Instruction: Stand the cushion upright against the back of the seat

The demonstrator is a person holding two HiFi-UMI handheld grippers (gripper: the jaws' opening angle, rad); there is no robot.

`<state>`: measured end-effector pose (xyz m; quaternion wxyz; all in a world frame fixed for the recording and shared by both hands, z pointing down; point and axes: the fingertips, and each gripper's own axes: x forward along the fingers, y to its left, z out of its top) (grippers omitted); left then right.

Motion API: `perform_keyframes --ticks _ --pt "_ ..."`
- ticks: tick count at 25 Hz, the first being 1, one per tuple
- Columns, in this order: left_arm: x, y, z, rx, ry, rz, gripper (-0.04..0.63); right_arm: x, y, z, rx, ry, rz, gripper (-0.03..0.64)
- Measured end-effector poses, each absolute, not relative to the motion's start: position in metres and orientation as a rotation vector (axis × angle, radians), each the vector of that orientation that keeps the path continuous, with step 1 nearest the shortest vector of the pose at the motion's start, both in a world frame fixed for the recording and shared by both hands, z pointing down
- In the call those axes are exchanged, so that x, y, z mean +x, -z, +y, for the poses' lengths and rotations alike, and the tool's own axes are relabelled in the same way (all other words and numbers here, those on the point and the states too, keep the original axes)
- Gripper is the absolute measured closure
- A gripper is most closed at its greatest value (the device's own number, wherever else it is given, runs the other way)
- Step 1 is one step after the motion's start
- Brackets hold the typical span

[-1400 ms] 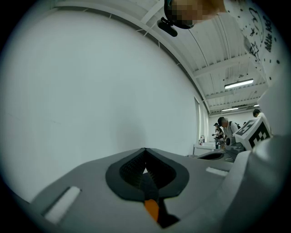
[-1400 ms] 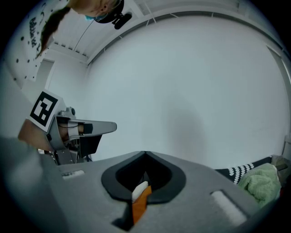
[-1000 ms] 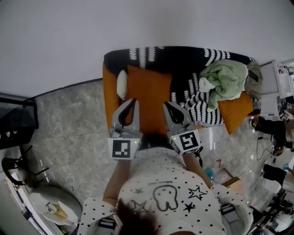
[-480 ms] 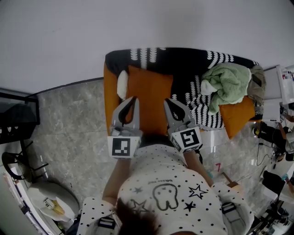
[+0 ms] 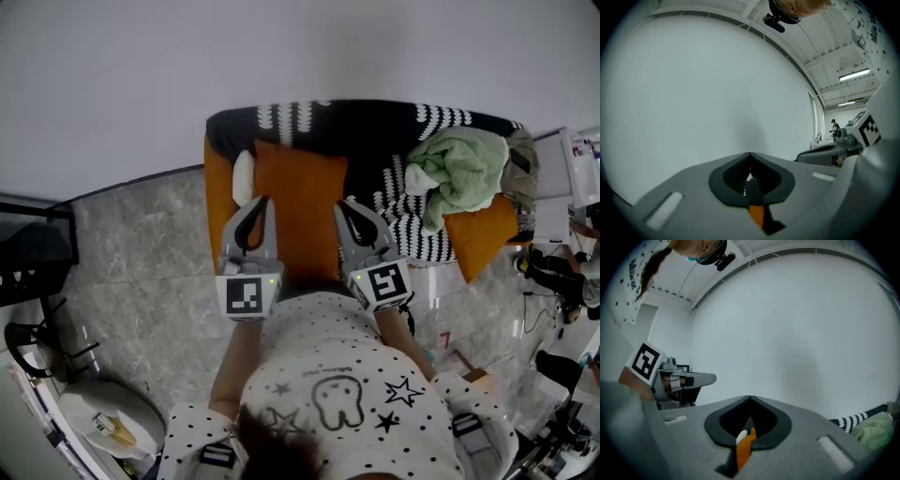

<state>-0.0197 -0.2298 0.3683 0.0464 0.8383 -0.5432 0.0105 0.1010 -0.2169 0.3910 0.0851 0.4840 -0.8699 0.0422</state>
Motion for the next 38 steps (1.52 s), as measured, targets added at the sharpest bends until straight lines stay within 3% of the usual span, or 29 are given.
perform_keyframes --ticks 2,5,38 --pt "-0.019 -0.377 -0.238 2.549 -0.028 -1.654 0.591 0.102 -0.393 -0.221 1.442 -0.13 -2.587 0.618" --pt "-0.016 -0.392 -0.251 2.533 -0.019 -1.622 0.503 0.1 -0.397 -0.225 1.428 -0.146 -2.588 0.618" --pt "-0.009 -0.649 -0.399 2.359 -0.262 -1.592 0.448 0.118 -0.536 -0.245 1.399 -0.434 -2.466 0.618"
